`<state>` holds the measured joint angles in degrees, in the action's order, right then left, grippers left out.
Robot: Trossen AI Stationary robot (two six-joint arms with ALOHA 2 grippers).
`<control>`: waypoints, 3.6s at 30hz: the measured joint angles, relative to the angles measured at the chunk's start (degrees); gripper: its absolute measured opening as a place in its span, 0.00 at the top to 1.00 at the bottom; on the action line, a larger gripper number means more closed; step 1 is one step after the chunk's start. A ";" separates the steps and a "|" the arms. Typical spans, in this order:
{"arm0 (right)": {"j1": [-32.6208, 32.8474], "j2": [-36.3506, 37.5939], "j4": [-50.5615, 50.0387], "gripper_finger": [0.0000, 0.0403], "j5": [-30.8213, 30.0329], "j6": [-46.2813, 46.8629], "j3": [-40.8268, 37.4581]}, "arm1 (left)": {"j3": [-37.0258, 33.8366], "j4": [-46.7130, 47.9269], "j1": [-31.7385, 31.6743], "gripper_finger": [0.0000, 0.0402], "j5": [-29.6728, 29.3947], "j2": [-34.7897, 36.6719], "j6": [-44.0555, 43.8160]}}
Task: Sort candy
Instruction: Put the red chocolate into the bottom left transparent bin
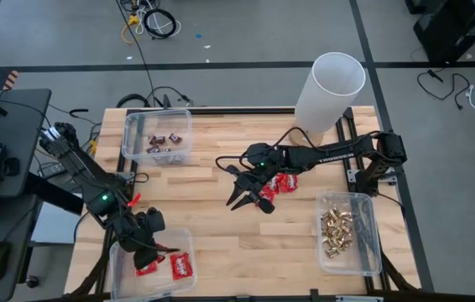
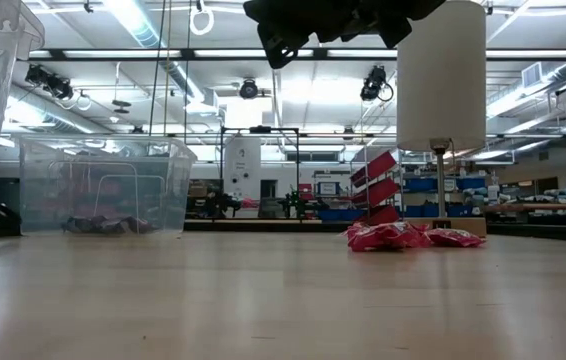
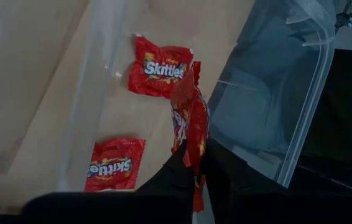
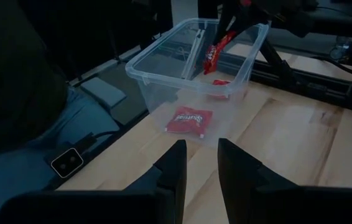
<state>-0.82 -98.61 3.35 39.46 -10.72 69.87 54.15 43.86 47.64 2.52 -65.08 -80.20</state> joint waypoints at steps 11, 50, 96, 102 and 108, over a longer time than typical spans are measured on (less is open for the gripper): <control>0.00 0.00 -0.02 0.81 0.00 0.00 0.00 | 0.00 -0.18 0.00 0.75 -0.32 0.00 -1.11; 2.01 8.77 -34.36 0.81 -38.52 -0.79 -0.01 | 0.04 -31.37 -4.95 0.73 2.24 1.11 34.72; 14.42 8.72 -17.28 0.72 -51.42 16.12 -25.99 | 0.07 -18.64 -24.90 0.73 -48.14 1.14 84.71; 14.36 8.68 -13.15 0.71 -52.02 16.40 -28.09 | 0.07 -18.63 -25.68 0.73 -48.14 1.14 84.70; 13.84 7.59 -11.84 0.71 -52.02 16.55 -28.22 | 0.07 -18.68 -25.66 0.73 -48.15 1.11 84.53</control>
<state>13.02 -91.02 -8.49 -12.56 5.83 41.65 54.22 25.18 21.98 -45.63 -63.96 4.32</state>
